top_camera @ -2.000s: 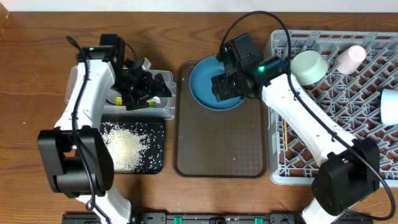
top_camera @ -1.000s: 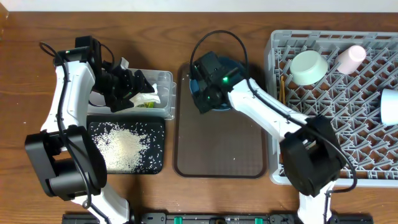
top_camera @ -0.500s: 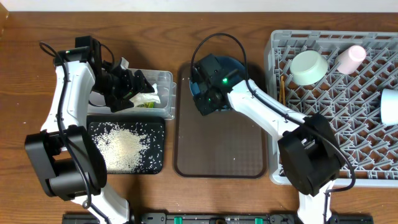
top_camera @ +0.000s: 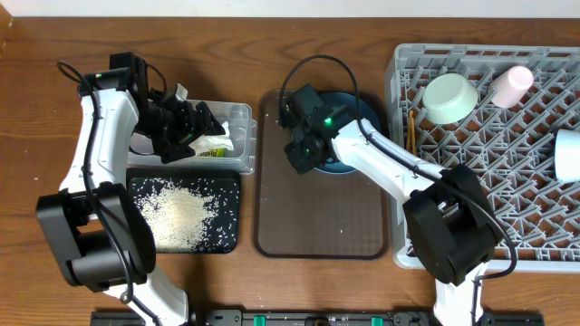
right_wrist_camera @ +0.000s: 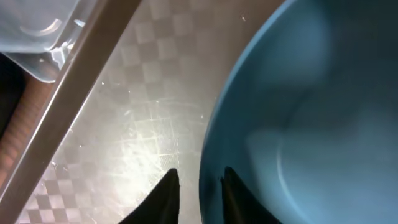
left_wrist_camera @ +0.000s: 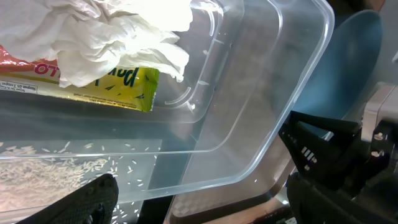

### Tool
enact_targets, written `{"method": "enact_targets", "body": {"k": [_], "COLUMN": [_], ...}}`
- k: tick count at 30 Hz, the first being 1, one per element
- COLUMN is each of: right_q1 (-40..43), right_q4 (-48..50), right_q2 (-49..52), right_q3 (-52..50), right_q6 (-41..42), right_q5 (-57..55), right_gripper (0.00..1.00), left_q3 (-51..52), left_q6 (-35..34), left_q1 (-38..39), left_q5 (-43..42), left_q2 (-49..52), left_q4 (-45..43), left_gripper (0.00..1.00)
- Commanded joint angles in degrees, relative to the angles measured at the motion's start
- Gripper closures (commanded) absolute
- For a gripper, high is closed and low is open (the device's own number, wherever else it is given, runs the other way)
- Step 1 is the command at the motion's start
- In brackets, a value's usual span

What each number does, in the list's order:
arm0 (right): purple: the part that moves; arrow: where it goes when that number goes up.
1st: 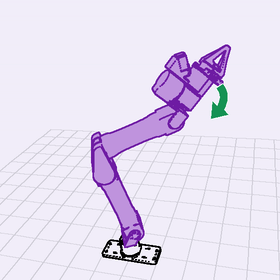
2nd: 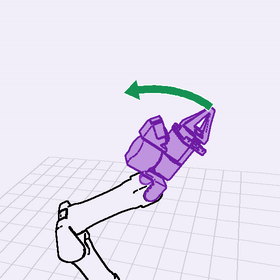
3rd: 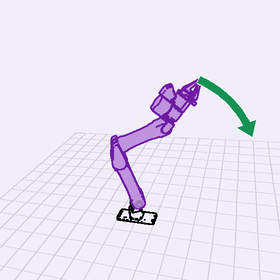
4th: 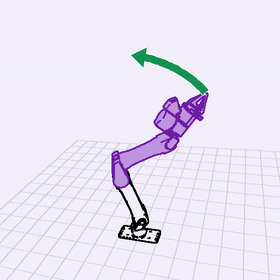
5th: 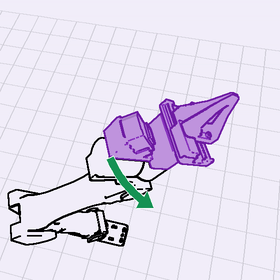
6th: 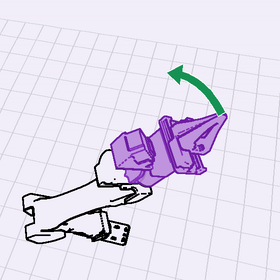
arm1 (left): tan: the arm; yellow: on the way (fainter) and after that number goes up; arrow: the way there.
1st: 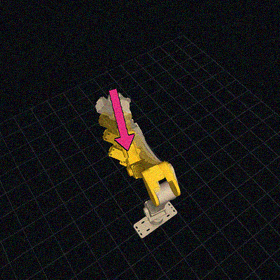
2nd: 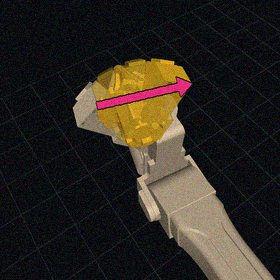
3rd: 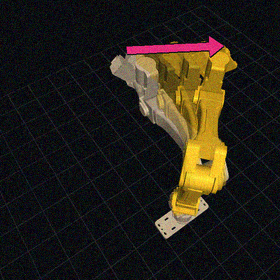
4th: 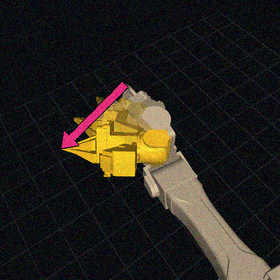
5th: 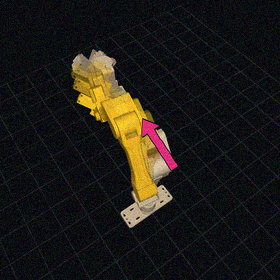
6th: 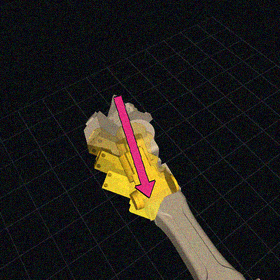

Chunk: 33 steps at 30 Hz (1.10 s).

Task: Sort waste into correct bins and load items into the dishwasher rack
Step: 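Close the right gripper on the blue plate's rim, then lift the blue plate and swing it right toward the rack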

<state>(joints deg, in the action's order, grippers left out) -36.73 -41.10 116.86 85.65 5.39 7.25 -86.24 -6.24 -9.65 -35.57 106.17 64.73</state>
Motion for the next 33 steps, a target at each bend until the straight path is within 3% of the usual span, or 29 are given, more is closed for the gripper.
{"method": "enact_targets", "body": {"k": [1,8,13,26,33], "right_q1": [-0.52,-0.72,-0.48,6.25,10.99], "right_q4": [-0.70,-2.43,-2.16,-1.99,-2.47], "right_q2": [0.48,0.48,-0.39,-16.85,-29.59], "right_q3": [-0.26,-0.26,0.35,2.32,2.32], "right_q6": [-0.33,-0.28,1.03,8.59,19.76], "right_q5": [-0.33,1.62,9.55,26.64,30.77], "right_gripper": [0.78,0.85,0.99,0.99,0.99], "left_q3": [-1.05,-1.05,-1.05,-1.05,-1.05], "left_q6": [-0.72,-0.72,-0.72,-0.72,-0.72], "left_q1": [-0.15,-0.13,-0.15,-0.13,-0.15], "left_q5": [0.72,0.72,0.72,0.72,0.72], "left_q2": [-0.74,-0.74,-0.74,-0.74,-0.74], "left_q4": [0.55,0.55,0.55,0.55,0.55], "left_gripper": [0.11,0.11,0.11,0.10,0.10]}}
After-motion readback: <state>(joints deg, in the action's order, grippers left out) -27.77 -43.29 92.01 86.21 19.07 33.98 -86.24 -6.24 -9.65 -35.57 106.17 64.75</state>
